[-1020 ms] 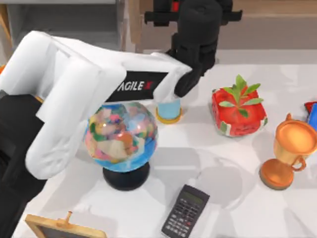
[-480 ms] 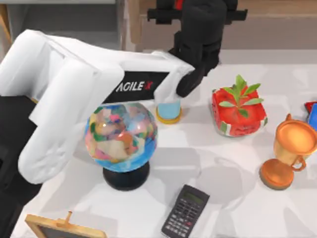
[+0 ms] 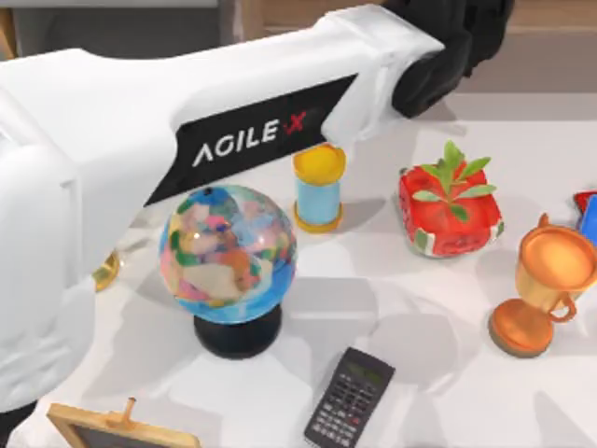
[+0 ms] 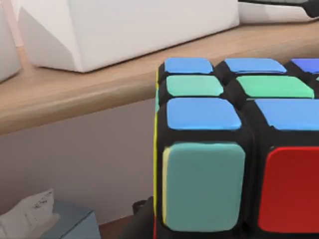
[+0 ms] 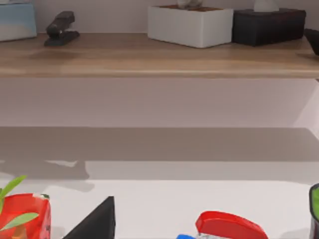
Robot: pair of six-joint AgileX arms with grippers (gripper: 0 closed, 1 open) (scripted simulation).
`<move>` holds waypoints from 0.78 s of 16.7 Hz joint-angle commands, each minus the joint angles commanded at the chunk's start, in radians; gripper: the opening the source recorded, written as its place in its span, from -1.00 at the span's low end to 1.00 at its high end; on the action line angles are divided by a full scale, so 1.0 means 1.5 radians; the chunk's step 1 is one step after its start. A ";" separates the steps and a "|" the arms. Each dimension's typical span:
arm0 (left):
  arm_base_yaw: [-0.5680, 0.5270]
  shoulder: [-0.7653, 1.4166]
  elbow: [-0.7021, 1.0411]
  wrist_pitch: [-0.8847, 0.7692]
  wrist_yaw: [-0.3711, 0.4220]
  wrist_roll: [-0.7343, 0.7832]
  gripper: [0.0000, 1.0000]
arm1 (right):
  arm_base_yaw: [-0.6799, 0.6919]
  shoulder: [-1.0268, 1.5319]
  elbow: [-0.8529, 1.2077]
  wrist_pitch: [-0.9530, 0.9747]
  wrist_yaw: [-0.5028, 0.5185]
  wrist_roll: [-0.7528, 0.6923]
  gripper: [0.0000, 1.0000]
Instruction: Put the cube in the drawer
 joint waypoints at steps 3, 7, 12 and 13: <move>0.014 -0.068 0.090 -0.150 0.049 0.058 -1.00 | 0.000 0.000 0.000 0.000 0.000 0.000 1.00; 0.101 -0.147 0.229 -0.389 0.117 0.127 -1.00 | 0.000 0.000 0.000 0.000 0.000 0.000 1.00; 0.276 -0.165 0.406 -0.711 0.201 0.183 -1.00 | 0.000 0.000 0.000 0.000 0.000 0.000 1.00; 0.316 -0.157 0.438 -0.774 0.216 0.189 -1.00 | 0.000 0.000 0.000 0.000 0.000 0.000 1.00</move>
